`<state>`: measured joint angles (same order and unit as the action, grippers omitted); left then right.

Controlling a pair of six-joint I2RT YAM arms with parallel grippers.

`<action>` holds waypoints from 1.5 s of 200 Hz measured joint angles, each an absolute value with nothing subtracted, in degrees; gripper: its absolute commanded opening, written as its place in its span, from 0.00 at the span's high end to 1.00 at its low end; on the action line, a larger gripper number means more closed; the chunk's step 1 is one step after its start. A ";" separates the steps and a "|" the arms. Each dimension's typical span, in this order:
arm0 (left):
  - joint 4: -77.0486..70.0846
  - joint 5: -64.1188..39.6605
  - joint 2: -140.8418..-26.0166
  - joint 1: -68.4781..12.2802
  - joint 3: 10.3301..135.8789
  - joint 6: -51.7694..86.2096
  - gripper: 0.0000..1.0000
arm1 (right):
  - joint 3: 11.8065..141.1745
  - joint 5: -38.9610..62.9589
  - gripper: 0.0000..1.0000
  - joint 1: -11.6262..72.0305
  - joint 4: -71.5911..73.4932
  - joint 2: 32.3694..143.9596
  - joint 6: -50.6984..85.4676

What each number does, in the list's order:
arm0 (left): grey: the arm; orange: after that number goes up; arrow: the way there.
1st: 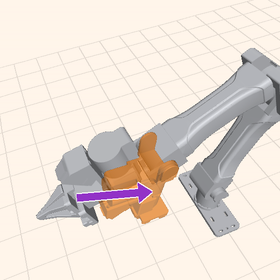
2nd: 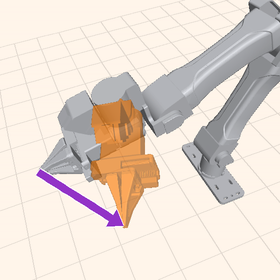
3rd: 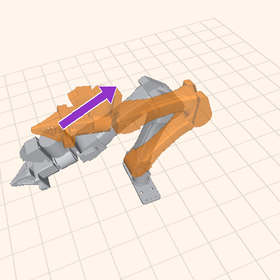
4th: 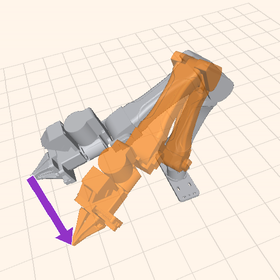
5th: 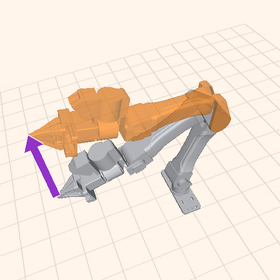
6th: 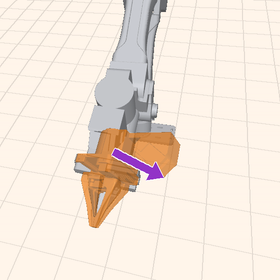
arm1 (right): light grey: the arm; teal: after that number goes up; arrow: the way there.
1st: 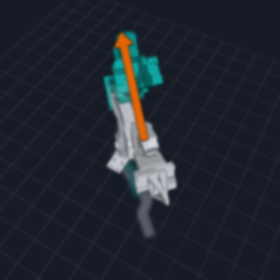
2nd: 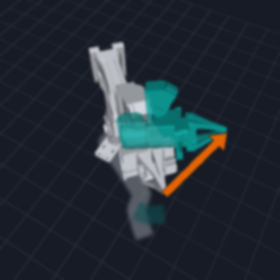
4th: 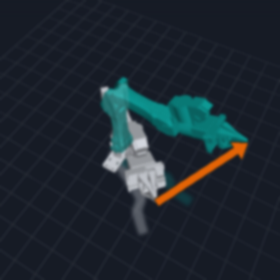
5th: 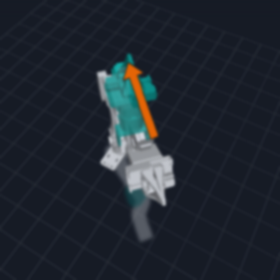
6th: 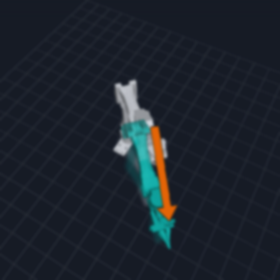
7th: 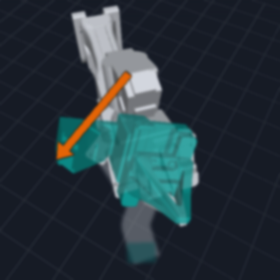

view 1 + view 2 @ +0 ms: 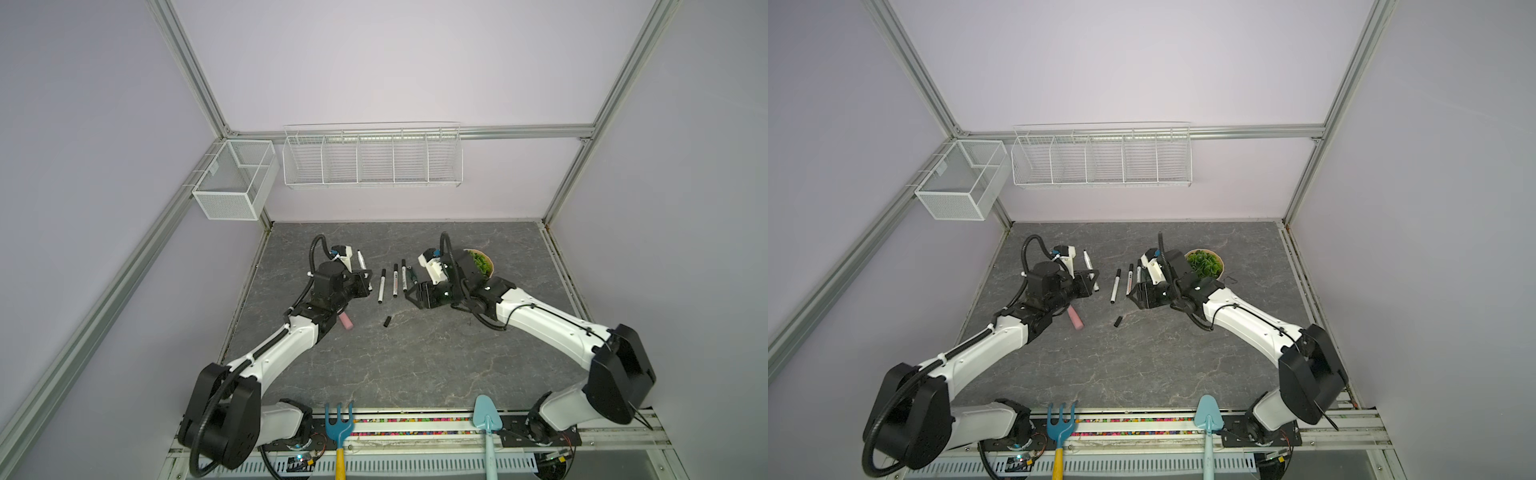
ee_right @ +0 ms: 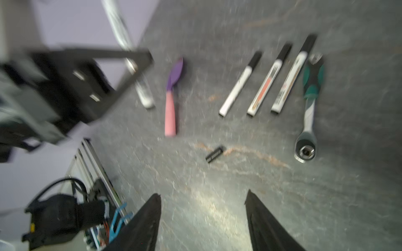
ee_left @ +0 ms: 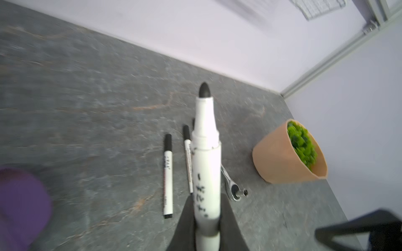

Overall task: Insert pens into pen caps
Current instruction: Pass a pen, then pick up the pen cap from the center of the table.

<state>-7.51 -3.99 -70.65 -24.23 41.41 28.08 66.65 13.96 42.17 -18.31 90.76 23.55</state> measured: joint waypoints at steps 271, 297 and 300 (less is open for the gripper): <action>-0.47 10.94 -62.87 -24.01 39.57 28.12 1.00 | 111.81 5.98 0.67 50.22 -53.56 134.52 18.87; -0.49 9.78 -62.87 -24.01 39.57 27.68 1.00 | 112.33 3.92 0.69 50.48 -53.84 134.80 19.07; -0.49 9.63 -62.87 -24.01 39.57 27.66 1.00 | 112.46 3.77 0.69 50.50 -53.87 134.85 19.07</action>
<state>-0.49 9.63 -62.87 -24.01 39.57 27.66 112.46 3.77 50.50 -53.87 134.85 19.07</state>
